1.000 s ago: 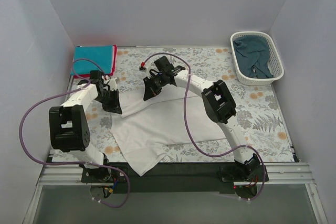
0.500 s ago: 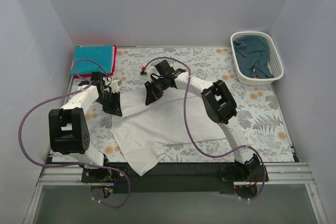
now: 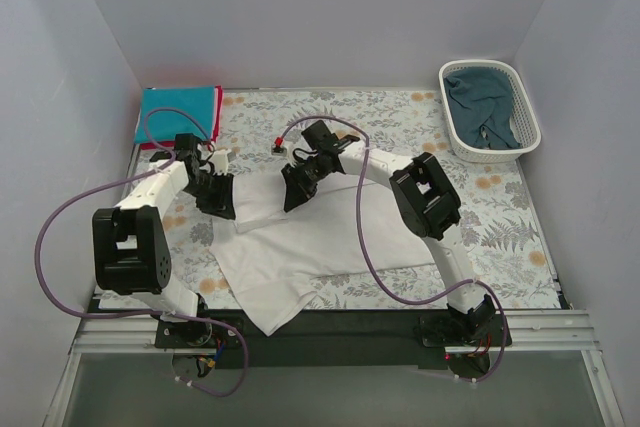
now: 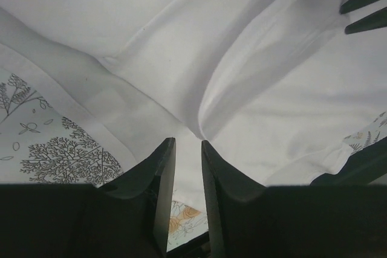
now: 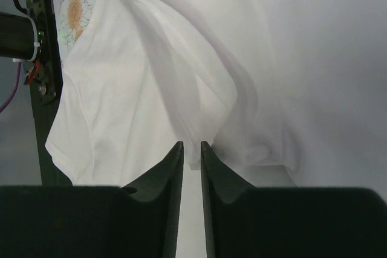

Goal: Fold and stack the t-shirts
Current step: Fold the tshirt

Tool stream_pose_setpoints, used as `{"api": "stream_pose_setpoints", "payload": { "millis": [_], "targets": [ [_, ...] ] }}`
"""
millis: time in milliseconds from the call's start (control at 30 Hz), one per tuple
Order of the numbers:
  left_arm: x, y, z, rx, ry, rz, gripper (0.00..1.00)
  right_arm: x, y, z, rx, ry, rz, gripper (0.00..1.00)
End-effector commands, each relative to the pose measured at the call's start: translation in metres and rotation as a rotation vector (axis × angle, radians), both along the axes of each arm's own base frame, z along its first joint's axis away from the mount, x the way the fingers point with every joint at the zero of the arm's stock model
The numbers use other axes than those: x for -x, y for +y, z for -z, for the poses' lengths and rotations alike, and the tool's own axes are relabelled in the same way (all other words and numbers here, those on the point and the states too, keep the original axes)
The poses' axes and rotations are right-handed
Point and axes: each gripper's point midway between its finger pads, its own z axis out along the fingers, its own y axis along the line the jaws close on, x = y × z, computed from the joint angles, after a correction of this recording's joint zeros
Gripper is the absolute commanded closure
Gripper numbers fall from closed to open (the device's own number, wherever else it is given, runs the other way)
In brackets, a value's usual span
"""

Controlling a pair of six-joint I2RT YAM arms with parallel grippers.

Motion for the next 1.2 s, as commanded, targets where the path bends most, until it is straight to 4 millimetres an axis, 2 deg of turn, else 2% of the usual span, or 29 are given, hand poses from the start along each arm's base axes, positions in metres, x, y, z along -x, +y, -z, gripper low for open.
{"api": "stream_pose_setpoints", "payload": {
  "millis": [0,67,133,167,300,400,500,600,700,767,900,933,1067,1167],
  "targets": [
    [-0.032,-0.008,-0.022,0.044,-0.11,-0.013,0.76,0.015,-0.005,-0.019,-0.04,-0.017,-0.067,0.77],
    [-0.044,-0.009,-0.024,0.051,-0.125,-0.02,0.74,0.018,-0.008,-0.017,-0.026,-0.018,-0.081,0.76],
    [-0.051,-0.01,-0.017,0.056,-0.102,-0.035,0.74,0.02,-0.011,-0.017,-0.02,-0.022,-0.089,0.74],
    [-0.049,-0.022,-0.013,0.062,-0.089,-0.002,0.73,0.021,-0.013,-0.018,-0.014,-0.021,-0.091,0.75],
    [-0.049,-0.032,0.0,0.028,-0.081,0.023,0.74,0.024,-0.018,-0.025,-0.014,-0.049,-0.107,0.84],
    [-0.035,-0.049,0.008,0.04,-0.048,0.08,0.75,0.023,-0.025,-0.038,-0.024,-0.057,-0.1,0.85],
    [-0.014,-0.064,0.013,0.034,-0.032,0.162,0.75,0.009,-0.041,-0.056,-0.046,-0.045,-0.045,0.84],
    [0.003,-0.069,0.021,-0.01,-0.02,0.224,0.76,-0.021,-0.065,-0.066,-0.036,-0.047,0.056,0.83],
    [0.02,-0.061,0.027,-0.049,0.062,0.229,0.82,-0.061,-0.109,-0.069,0.011,-0.078,0.198,0.83],
    [0.021,-0.059,0.025,-0.058,0.068,0.232,0.83,-0.081,-0.134,-0.064,0.059,-0.105,0.275,0.83],
    [0.001,-0.06,-0.002,-0.048,-0.015,0.202,0.83,-0.12,-0.192,-0.054,0.158,-0.162,0.414,0.83],
    [-0.013,-0.057,-0.014,-0.036,-0.051,0.17,0.82,-0.131,-0.213,-0.047,0.208,-0.183,0.461,0.83],
    [-0.043,-0.046,-0.026,-0.023,-0.094,0.079,0.8,-0.142,-0.253,-0.025,0.317,-0.194,0.516,0.82],
    [-0.054,-0.049,-0.033,0.02,-0.112,0.072,0.71,-0.139,-0.277,-0.014,0.398,-0.23,0.513,0.76]
  ]
}}
